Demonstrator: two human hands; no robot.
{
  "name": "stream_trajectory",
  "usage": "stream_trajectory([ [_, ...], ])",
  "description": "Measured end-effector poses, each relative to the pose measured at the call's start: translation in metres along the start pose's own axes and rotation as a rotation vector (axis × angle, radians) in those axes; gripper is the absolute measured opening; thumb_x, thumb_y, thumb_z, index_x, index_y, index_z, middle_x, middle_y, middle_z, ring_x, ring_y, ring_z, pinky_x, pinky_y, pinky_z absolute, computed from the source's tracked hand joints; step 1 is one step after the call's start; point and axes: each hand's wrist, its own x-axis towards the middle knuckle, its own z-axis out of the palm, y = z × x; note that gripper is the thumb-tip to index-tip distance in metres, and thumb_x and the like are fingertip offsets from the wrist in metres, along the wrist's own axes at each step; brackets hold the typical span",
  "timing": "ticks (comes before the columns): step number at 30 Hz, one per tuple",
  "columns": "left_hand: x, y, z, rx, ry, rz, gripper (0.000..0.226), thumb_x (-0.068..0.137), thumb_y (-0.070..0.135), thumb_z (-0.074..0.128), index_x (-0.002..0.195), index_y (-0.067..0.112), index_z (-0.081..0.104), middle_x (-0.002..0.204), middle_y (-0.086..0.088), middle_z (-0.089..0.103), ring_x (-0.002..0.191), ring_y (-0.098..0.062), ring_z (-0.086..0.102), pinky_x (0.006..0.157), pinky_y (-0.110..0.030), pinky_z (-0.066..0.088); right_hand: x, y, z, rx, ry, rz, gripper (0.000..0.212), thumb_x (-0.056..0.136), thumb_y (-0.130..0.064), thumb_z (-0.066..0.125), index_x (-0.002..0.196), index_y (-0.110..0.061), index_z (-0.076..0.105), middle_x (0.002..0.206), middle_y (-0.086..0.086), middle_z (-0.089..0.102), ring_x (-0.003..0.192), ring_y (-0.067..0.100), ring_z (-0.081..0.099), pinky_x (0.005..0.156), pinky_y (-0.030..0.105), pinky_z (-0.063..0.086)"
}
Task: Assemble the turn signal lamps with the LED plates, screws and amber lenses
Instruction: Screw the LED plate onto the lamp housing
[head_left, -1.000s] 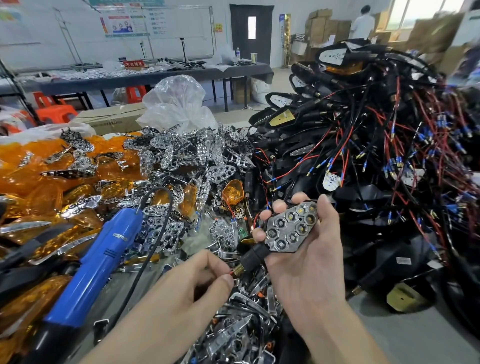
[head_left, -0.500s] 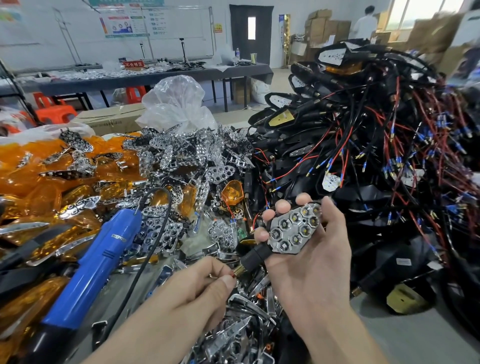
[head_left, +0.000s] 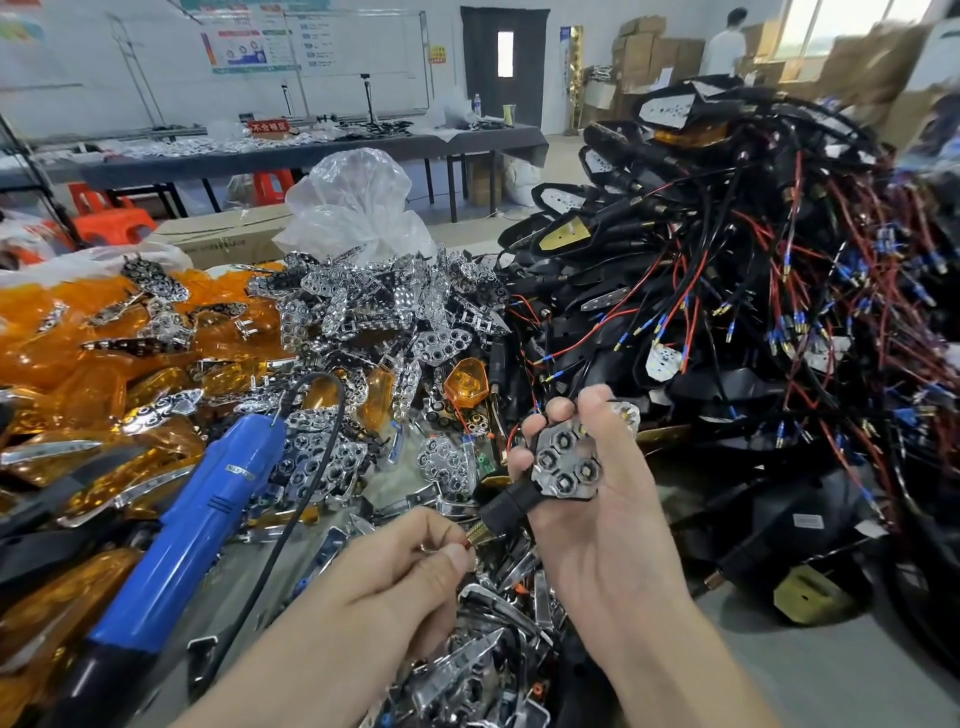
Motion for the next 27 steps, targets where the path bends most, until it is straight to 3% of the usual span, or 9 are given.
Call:
stream_trajectory([
  [3,0.003,-0.001,-0.003,-0.019,0.012,-0.010,0.023,0.093,0.052,0.055,0.082,0.032,0.061,0.050,0.003,0.053,0.046,-0.009,0.041,0.048,-0.015,0.033,0.001,0.002,-0.001,-0.025,0.006,-0.014,0.005,0.087,-0.021,0.070,0.084,-0.024,0.074,0.084,0.000,0.067,0.074,0.017,0.070,0.059,0.030,0.056],
  [6,0.001,0.002,-0.006,-0.007,-0.014,-0.005,0.021,0.094,0.049,0.056,0.082,0.032,0.060,0.053,0.002,0.057,0.046,-0.010,0.042,0.045,-0.011,0.033,0.002,0.002,0.001,-0.041,0.021,-0.024,0.006,0.087,-0.019,0.070,0.086,-0.024,0.074,0.085,0.001,0.068,0.075,0.017,0.070,0.060,0.031,0.057],
  [9,0.001,0.006,-0.008,0.045,0.003,0.010,0.011,0.095,0.044,0.055,0.086,0.043,0.062,0.075,0.001,0.070,0.051,-0.013,0.054,0.046,-0.017,0.041,0.000,0.003,0.004,-0.074,0.014,-0.028,0.007,0.086,-0.020,0.069,0.083,-0.023,0.074,0.084,0.003,0.069,0.080,0.020,0.072,0.065,0.031,0.058],
  [12,-0.002,0.009,-0.009,0.127,0.107,0.094,0.023,0.080,0.073,0.054,0.100,0.061,0.058,0.093,0.007,0.074,0.064,-0.019,0.068,0.054,-0.030,0.055,-0.007,0.010,0.005,-0.149,-0.040,-0.012,0.013,0.089,-0.022,0.065,0.083,-0.025,0.075,0.088,0.004,0.073,0.099,0.025,0.075,0.077,0.029,0.060],
  [15,-0.007,0.010,-0.001,0.216,0.147,0.149,0.042,0.074,0.089,0.039,0.110,0.070,0.047,0.087,0.018,0.071,0.068,0.000,0.066,0.059,-0.025,0.054,-0.016,0.023,0.007,-0.264,-0.115,0.012,0.008,0.091,-0.031,0.066,0.086,-0.031,0.071,0.103,0.003,0.077,0.111,0.019,0.071,0.079,0.028,0.059],
  [20,-0.004,0.006,0.002,0.189,0.186,0.185,0.029,0.087,0.071,0.041,0.110,0.058,0.053,0.070,0.029,0.062,0.057,0.009,0.055,0.050,-0.013,0.039,-0.024,0.036,0.008,-0.580,-0.182,-0.025,0.015,0.090,-0.048,0.067,0.093,-0.033,0.064,0.122,-0.004,0.074,0.119,0.008,0.066,0.101,0.044,0.045],
  [22,-0.005,0.006,-0.001,0.164,0.166,0.178,0.029,0.092,0.064,0.042,0.114,0.052,0.055,0.065,0.032,0.058,0.056,0.012,0.053,0.047,-0.008,0.038,-0.023,0.036,0.008,-0.629,-0.196,0.011,0.020,0.092,-0.054,0.064,0.094,-0.034,0.066,0.122,-0.004,0.074,0.116,0.012,0.068,0.096,0.046,0.048],
  [25,-0.005,0.004,-0.006,0.140,0.156,0.193,0.032,0.094,0.057,0.041,0.125,0.055,0.052,0.071,0.038,0.060,0.061,0.018,0.054,0.050,-0.002,0.040,-0.019,0.032,0.009,-0.559,-0.214,0.157,0.030,0.088,-0.057,0.056,0.094,-0.033,0.072,0.121,0.001,0.074,0.098,0.016,0.070,0.067,0.031,0.052],
  [27,-0.005,0.003,-0.009,0.131,0.169,0.181,0.028,0.093,0.056,0.042,0.120,0.059,0.053,0.079,0.038,0.063,0.065,0.017,0.057,0.051,-0.002,0.040,-0.016,0.030,0.007,-0.490,-0.208,0.199,0.033,0.087,-0.056,0.055,0.093,-0.031,0.076,0.120,0.008,0.074,0.092,0.020,0.069,0.058,0.028,0.051],
])
